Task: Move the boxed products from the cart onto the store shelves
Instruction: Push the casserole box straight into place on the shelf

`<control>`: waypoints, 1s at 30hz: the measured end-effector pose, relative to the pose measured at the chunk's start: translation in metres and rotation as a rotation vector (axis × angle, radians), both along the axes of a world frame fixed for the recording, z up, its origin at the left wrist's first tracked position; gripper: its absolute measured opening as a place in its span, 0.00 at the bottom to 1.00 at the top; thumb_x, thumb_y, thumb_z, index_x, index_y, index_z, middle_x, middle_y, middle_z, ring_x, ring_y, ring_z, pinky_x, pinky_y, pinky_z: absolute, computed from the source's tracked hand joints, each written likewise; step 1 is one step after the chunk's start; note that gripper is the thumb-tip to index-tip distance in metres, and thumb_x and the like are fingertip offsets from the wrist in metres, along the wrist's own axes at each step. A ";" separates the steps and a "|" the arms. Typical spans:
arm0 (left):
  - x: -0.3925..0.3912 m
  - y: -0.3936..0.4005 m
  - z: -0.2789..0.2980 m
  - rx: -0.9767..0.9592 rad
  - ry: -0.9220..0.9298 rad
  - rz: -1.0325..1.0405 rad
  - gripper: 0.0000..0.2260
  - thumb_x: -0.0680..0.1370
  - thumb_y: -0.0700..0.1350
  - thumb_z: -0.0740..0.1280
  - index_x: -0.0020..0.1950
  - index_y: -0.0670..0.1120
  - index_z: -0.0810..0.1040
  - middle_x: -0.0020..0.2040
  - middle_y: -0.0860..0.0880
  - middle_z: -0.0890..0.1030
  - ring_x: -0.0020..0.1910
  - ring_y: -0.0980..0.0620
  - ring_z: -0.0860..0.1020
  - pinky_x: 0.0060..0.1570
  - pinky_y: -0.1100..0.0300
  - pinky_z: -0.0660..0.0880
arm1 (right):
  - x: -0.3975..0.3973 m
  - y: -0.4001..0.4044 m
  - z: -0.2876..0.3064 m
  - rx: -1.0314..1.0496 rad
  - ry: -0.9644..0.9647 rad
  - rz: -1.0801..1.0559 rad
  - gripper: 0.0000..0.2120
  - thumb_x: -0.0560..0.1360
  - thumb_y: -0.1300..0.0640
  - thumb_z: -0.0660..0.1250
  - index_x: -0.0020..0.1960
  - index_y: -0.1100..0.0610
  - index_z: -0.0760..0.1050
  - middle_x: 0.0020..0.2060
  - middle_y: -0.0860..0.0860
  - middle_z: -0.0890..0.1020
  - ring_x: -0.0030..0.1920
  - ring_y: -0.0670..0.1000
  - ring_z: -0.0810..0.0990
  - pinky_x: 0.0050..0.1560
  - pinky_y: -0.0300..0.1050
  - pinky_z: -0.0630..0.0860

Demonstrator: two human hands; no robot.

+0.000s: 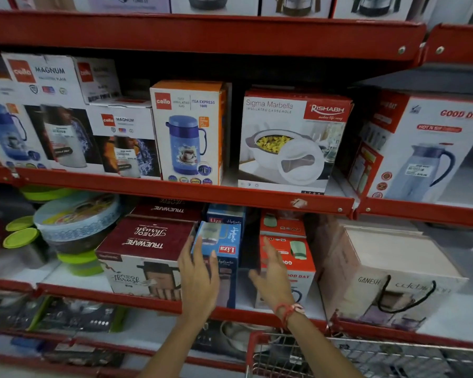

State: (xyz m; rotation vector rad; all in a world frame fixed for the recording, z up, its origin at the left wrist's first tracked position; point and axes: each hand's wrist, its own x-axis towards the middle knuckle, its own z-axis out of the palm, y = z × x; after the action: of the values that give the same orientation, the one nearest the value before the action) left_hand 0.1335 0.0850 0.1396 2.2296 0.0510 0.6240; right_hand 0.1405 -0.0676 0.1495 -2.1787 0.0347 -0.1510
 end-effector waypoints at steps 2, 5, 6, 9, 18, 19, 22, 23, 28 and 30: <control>-0.001 -0.025 0.002 -0.014 -0.148 -0.104 0.18 0.80 0.52 0.52 0.67 0.48 0.67 0.65 0.47 0.70 0.63 0.61 0.68 0.63 0.63 0.68 | 0.000 -0.029 0.000 -0.038 -0.100 -0.190 0.33 0.73 0.65 0.68 0.73 0.54 0.59 0.70 0.54 0.66 0.64 0.50 0.69 0.53 0.29 0.70; 0.002 -0.068 0.001 -0.099 0.098 -0.386 0.12 0.80 0.53 0.53 0.64 0.57 0.64 0.65 0.49 0.73 0.57 0.67 0.71 0.62 0.58 0.73 | 0.004 -0.070 -0.015 -0.111 0.012 -0.382 0.38 0.69 0.61 0.73 0.73 0.56 0.56 0.69 0.62 0.65 0.69 0.61 0.61 0.69 0.57 0.64; 0.004 -0.081 -0.001 -0.144 0.261 -0.432 0.16 0.80 0.55 0.52 0.67 0.56 0.62 0.69 0.48 0.70 0.62 0.61 0.71 0.66 0.54 0.70 | 0.006 -0.079 -0.022 -0.078 0.113 -0.362 0.44 0.68 0.60 0.74 0.75 0.56 0.50 0.70 0.63 0.63 0.70 0.63 0.60 0.71 0.60 0.61; 0.010 -0.098 -0.012 -0.196 0.613 -0.441 0.29 0.78 0.62 0.46 0.76 0.50 0.49 0.76 0.46 0.61 0.72 0.46 0.63 0.70 0.48 0.62 | 0.001 -0.089 -0.030 0.076 0.260 -0.149 0.55 0.67 0.58 0.75 0.76 0.49 0.35 0.70 0.58 0.67 0.68 0.59 0.69 0.70 0.61 0.67; -0.007 -0.078 -0.016 -0.223 0.676 -0.548 0.37 0.72 0.71 0.40 0.68 0.52 0.69 0.49 0.48 0.78 0.42 0.60 0.75 0.47 0.66 0.70 | -0.030 -0.101 -0.033 -0.166 0.247 0.001 0.49 0.72 0.57 0.70 0.77 0.51 0.37 0.66 0.57 0.70 0.63 0.57 0.76 0.66 0.49 0.73; -0.009 -0.079 -0.009 -0.199 0.690 -0.560 0.35 0.73 0.70 0.41 0.69 0.51 0.69 0.51 0.47 0.79 0.41 0.62 0.74 0.47 0.66 0.69 | -0.028 -0.102 -0.032 -0.195 0.257 0.014 0.49 0.72 0.56 0.70 0.77 0.52 0.37 0.66 0.58 0.71 0.63 0.57 0.76 0.66 0.49 0.73; -0.007 -0.082 0.021 -0.027 0.586 -0.507 0.30 0.78 0.62 0.44 0.72 0.44 0.64 0.62 0.46 0.78 0.52 0.54 0.78 0.51 0.64 0.66 | -0.017 -0.102 -0.012 -0.289 0.231 0.045 0.40 0.72 0.53 0.70 0.76 0.53 0.49 0.64 0.57 0.75 0.66 0.57 0.74 0.69 0.54 0.71; -0.005 -0.082 0.032 0.028 0.452 -0.443 0.30 0.79 0.61 0.45 0.71 0.43 0.64 0.61 0.45 0.79 0.52 0.54 0.78 0.50 0.67 0.67 | -0.012 -0.103 0.001 -0.304 0.170 0.020 0.36 0.72 0.52 0.70 0.74 0.52 0.56 0.65 0.57 0.75 0.66 0.57 0.73 0.68 0.56 0.72; 0.042 -0.070 0.099 -0.107 -0.201 -0.224 0.18 0.80 0.49 0.55 0.68 0.44 0.68 0.64 0.45 0.75 0.62 0.49 0.74 0.64 0.54 0.72 | 0.021 -0.110 0.102 -0.149 -0.439 -0.268 0.23 0.74 0.58 0.66 0.68 0.53 0.68 0.62 0.55 0.76 0.58 0.55 0.79 0.60 0.54 0.78; 0.064 -0.069 0.133 -0.115 -0.277 -0.211 0.21 0.80 0.48 0.57 0.73 0.44 0.61 0.71 0.45 0.67 0.70 0.48 0.65 0.69 0.58 0.63 | 0.038 -0.113 0.138 -0.049 -0.580 -0.293 0.29 0.74 0.60 0.66 0.73 0.53 0.62 0.67 0.56 0.71 0.64 0.57 0.74 0.64 0.52 0.74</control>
State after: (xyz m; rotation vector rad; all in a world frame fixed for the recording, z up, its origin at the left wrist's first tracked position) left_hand 0.1974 0.0160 0.2722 1.9876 -0.2786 0.7854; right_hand 0.1781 -0.1810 0.2877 -2.0909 0.0197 -0.9496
